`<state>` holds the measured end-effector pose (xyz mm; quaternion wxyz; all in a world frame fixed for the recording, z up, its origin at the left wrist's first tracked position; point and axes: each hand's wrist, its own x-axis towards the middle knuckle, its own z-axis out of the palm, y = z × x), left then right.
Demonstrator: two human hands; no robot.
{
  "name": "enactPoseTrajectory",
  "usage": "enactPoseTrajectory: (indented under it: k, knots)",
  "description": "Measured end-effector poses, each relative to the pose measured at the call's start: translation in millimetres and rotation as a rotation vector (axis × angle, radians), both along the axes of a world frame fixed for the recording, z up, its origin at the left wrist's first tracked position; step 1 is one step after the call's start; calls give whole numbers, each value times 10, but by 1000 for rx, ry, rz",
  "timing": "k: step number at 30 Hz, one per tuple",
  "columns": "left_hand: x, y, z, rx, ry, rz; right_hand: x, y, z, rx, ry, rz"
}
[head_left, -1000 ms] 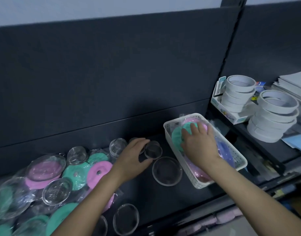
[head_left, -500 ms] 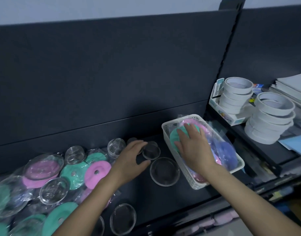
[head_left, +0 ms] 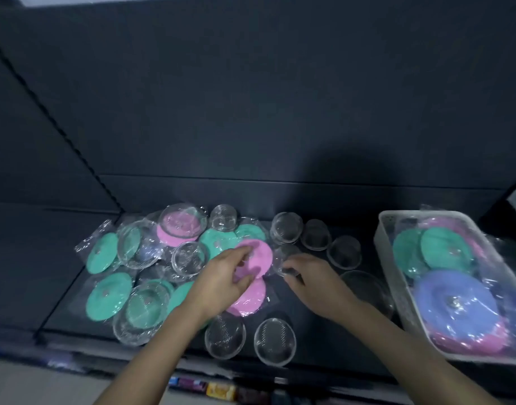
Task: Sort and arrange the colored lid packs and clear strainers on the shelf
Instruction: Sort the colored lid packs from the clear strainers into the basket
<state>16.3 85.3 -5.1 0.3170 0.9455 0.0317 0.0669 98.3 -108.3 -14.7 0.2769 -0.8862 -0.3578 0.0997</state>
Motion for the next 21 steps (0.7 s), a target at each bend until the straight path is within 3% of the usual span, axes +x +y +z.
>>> enactPoseTrajectory:
  k: [6, 10, 14, 21]
  knots:
    - [-361, 492, -118, 2, 80, 124, -157, 481, -138, -3, 38, 120]
    - [-504, 763, -222, 70, 205, 119, -227, 648, -220, -154, -21, 116]
    - [-542, 931, -324, 92, 393, 35, -251, 725, -270, -364, -90, 251]
    - [-486, 989, -360, 131, 421, 18, -236, 822, -222, -541, -131, 228]
